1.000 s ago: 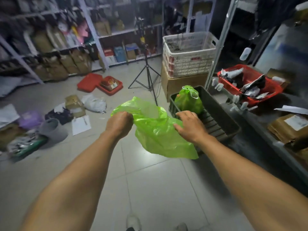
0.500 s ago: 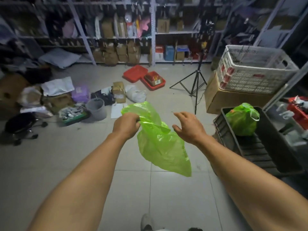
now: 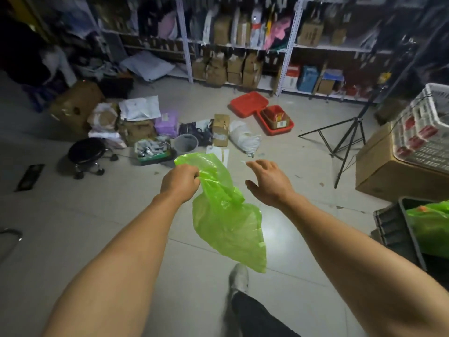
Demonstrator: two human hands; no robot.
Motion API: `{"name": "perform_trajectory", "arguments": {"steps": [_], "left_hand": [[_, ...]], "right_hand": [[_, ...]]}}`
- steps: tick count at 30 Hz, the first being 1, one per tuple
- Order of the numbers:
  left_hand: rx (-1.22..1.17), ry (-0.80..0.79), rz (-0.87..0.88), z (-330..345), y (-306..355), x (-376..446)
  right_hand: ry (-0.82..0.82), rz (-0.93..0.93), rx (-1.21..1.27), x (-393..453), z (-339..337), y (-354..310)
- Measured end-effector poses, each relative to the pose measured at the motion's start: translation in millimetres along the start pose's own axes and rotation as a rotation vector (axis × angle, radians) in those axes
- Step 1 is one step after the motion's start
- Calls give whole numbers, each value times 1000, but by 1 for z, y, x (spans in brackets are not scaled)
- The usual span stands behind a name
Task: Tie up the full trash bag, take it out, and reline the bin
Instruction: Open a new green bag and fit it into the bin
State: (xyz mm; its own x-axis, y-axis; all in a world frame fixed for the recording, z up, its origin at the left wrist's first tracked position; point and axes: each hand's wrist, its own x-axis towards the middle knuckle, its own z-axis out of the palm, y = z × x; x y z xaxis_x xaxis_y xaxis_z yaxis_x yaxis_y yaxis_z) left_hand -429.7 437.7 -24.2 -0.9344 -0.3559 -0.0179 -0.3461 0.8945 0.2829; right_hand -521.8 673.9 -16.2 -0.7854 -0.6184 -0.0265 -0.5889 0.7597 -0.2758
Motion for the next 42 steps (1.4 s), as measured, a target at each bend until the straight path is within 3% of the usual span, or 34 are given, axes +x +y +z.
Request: {"name": "perform_trajectory", "arguments": {"steps": [19,31,42], "left_hand": [[1,41,-274,-41,-180,187],[-133,7,-175,-64,-303,335],[-243,-8,-94,-71,-365,463]], "right_hand": [[-159,-244,16,309,48,-101],[-128,-60,50,457,85,-177],[-187,53,79,566,114,-206]]}}
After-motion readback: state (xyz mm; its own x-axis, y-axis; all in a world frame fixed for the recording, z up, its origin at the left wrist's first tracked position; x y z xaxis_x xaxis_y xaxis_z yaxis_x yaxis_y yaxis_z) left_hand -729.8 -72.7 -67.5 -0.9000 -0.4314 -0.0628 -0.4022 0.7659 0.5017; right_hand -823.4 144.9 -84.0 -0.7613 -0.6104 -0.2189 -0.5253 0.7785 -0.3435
